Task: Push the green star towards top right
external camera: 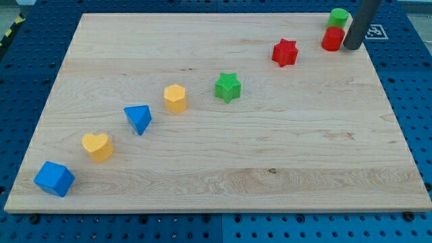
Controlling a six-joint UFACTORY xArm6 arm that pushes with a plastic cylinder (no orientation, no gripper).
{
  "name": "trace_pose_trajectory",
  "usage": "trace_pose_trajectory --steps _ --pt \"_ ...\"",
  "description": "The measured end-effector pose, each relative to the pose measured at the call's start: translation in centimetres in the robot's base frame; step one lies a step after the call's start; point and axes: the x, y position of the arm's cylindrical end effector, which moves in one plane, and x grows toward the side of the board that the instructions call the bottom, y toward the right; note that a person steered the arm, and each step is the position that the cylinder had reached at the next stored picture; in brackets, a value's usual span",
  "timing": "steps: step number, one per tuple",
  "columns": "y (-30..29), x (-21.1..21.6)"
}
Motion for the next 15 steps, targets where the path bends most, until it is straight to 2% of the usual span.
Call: trace_pose_trajectory --steps 3,4,5,6,7,8,9,10,11,13,15 --pt "-3.3 -0.5" --pt "-2.4 3.1" --pt "-2.9 9.2" --pt "-7.2 14.3" --pt "-14.1 18.2" --pt "-22.3 19.3" --pt "-28.8 18.8" --pt "-30.6 17.5" --pt "-30.5 17.4" --pt "-30.5 14.3" --pt "-28.2 14.1"
